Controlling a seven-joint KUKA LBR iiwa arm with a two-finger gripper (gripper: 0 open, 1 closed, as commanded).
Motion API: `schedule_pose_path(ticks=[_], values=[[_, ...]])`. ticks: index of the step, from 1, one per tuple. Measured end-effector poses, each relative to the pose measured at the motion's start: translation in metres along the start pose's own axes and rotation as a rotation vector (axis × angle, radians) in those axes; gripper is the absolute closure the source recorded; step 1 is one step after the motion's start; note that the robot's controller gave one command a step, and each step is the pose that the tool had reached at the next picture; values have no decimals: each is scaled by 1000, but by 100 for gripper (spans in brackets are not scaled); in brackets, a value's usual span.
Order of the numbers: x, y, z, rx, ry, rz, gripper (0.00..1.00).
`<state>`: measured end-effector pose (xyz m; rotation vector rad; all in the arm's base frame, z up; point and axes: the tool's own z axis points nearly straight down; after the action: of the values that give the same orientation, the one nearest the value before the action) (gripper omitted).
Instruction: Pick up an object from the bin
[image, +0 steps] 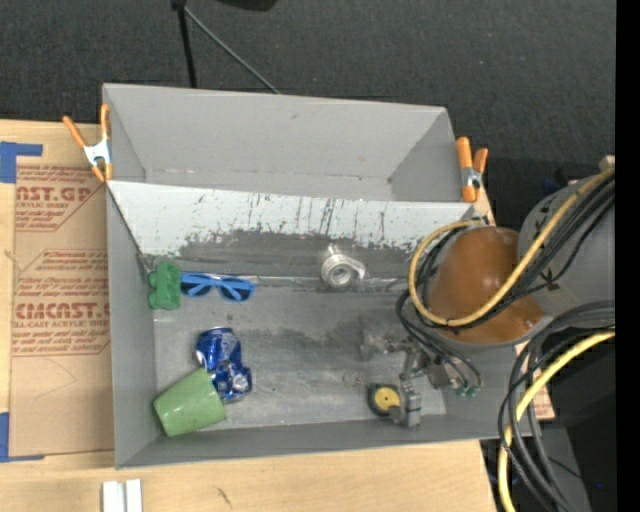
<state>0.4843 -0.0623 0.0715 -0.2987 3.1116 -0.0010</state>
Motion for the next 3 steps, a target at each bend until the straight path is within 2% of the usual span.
schedule_pose_path(ticks=[1, 2, 3], values=[[-2, 8, -1, 0, -4, -180, 0], [-1, -4, 1, -3, 5, -402, 0], [-14, -35, -95, -6, 9, -737, 0]])
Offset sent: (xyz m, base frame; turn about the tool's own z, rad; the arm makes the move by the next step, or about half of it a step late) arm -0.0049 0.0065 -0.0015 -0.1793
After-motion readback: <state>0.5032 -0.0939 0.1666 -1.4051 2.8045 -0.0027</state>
